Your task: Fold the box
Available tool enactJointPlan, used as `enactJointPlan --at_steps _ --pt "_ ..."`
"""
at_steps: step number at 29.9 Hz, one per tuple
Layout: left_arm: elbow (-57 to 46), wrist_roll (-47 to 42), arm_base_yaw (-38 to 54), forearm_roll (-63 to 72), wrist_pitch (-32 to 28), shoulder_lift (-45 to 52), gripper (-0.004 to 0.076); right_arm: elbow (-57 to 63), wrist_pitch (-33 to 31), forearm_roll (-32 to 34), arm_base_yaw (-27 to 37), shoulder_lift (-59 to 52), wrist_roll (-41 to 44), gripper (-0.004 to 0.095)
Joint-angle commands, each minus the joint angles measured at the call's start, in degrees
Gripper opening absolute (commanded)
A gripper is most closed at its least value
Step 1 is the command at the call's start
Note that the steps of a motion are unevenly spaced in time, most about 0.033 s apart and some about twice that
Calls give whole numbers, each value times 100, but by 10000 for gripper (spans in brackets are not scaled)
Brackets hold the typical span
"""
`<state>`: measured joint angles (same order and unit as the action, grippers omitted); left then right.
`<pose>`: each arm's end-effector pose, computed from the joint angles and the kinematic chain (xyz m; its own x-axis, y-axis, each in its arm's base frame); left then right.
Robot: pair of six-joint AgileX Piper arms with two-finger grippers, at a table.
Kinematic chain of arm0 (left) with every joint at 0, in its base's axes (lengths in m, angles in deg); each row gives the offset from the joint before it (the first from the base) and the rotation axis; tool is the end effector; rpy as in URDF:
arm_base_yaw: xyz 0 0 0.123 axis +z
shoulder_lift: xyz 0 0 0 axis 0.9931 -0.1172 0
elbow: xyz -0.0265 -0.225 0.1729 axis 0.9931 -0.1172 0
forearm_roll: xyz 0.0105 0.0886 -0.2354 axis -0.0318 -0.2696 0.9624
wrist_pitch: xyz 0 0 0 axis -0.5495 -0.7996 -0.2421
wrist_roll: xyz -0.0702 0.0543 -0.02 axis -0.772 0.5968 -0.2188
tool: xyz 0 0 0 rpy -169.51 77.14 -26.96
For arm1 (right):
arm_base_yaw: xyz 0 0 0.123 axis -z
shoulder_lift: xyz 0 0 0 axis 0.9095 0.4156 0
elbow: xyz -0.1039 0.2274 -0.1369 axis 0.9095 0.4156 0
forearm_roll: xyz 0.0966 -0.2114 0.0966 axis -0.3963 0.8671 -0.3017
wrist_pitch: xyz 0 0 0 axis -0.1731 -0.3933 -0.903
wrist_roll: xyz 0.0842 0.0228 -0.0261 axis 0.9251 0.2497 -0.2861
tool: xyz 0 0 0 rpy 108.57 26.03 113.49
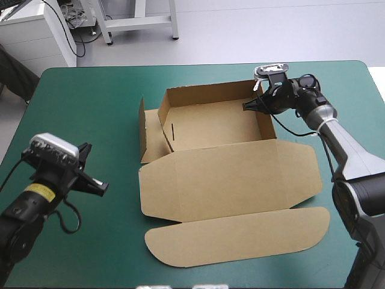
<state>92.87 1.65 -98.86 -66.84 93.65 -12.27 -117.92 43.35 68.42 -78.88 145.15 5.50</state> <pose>0.1440 -0.0378 0.3622 -0.2062 0.3615 -0.9093 0.3190 0.9033 0.2868 0.4204 0.1036 0.2854 -0.7724 -0.1867 -0.6071 -0.2539 0.9669 0.0258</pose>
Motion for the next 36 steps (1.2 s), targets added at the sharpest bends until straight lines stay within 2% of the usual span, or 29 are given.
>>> enactJointPlan --at_steps 1,12,19,28,31,36 --pt "-295 -10 3 307 -452 816 -8 -55 -948 -205 21 226 -290 -20" --pt "-1338 -96 3 825 513 2610 -8 -43 -2888 -130 21 166 -511 -20" --pt "-1471 -222 3 825 921 3371 -8 247 -2884 -380 21 -445 -521 -19" --pt "-1471 -222 3 825 1060 3422 -8 295 -2576 -339 21 -555 -646 -17" --pt "-1471 -222 3 790 1049 3422 -8 166 -2690 -435 21 -555 -874 58" --pt "-1471 -222 3 779 1049 3422 -8 -385 -2886 -435 21 -555 -874 299"
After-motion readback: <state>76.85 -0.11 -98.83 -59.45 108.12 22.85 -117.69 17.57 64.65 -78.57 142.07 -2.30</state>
